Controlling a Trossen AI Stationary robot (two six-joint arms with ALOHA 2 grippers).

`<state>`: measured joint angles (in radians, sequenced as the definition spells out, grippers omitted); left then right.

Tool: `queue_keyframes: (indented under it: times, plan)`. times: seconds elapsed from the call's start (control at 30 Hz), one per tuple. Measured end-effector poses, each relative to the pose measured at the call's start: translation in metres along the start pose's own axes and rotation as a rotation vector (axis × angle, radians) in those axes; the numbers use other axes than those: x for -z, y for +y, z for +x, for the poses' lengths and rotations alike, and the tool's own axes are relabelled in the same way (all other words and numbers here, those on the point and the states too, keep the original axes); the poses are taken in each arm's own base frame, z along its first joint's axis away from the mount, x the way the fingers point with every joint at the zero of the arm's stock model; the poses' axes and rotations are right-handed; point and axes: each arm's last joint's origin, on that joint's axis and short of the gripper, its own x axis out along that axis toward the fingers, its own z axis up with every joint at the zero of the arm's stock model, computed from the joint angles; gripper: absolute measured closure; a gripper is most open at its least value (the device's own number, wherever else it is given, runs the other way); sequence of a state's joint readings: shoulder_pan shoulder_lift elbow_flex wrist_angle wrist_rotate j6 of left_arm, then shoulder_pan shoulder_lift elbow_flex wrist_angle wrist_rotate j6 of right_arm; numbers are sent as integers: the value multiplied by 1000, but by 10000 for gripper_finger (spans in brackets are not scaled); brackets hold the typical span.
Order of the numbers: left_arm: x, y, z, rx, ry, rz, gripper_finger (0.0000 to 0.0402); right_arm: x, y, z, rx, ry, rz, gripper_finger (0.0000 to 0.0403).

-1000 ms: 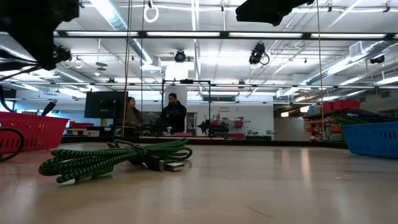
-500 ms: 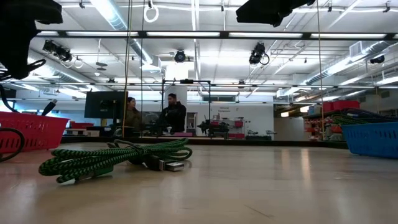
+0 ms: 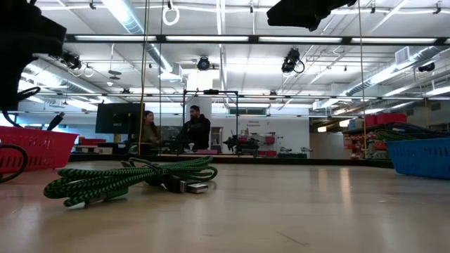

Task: Pick & Place USB Port
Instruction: Put the black charger cable into the red bin, then put the pink charger cable into the blue bin

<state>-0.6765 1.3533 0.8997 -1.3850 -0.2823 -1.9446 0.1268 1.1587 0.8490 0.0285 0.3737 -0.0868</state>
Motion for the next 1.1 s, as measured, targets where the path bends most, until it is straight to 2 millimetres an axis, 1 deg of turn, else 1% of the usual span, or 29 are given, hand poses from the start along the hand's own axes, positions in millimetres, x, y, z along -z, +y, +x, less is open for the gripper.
queue_keyframes:
  times: [0.07, 0.27, 0.33, 0.4, 0.53, 0.63, 0.7, 0.8, 0.87, 0.93, 1.0, 1.1]
  plan:
    - [-1, 0, 3, -5, -10, -3, 345, 0, 0, 0, 0, 0, 0, 236]
    - [-5, -1, 4, -13, -9, 1, 240, 0, 0, 0, 0, 0, 0, 236]
    - [-6, -1, 4, -15, -13, 12, 217, 0, 0, 0, 0, 0, -1, 236]
    - [-7, -1, 5, -12, -26, 29, 203, 0, 0, 0, 0, 0, -3, 236]
    - [-11, -2, 3, -6, -68, 87, 194, 0, 0, 0, 1, -1, -4, 236]
    - [-15, -5, -7, 22, -104, 194, 193, 0, 0, 0, 1, 0, -4, 236]
    - [-17, -11, -18, 80, -122, 282, 192, 0, 0, 0, 1, 0, -2, 236]
    - [-17, -26, -36, 235, -109, 456, 195, 0, 0, 0, 1, 0, -1, 236]
    - [-13, -41, -48, 404, -101, 570, 200, 0, 0, 0, 2, 0, -1, 236]
    - [-10, -53, -55, 545, -109, 664, 206, 0, 0, 0, 2, 0, 0, 236]
    - [-6, -65, -60, 659, -116, 724, 213, 0, 0, 0, 3, -2, 2, 236]
    - [0, -76, -56, 687, -77, 791, 221, -1, 0, 0, 4, -9, 24, 236]
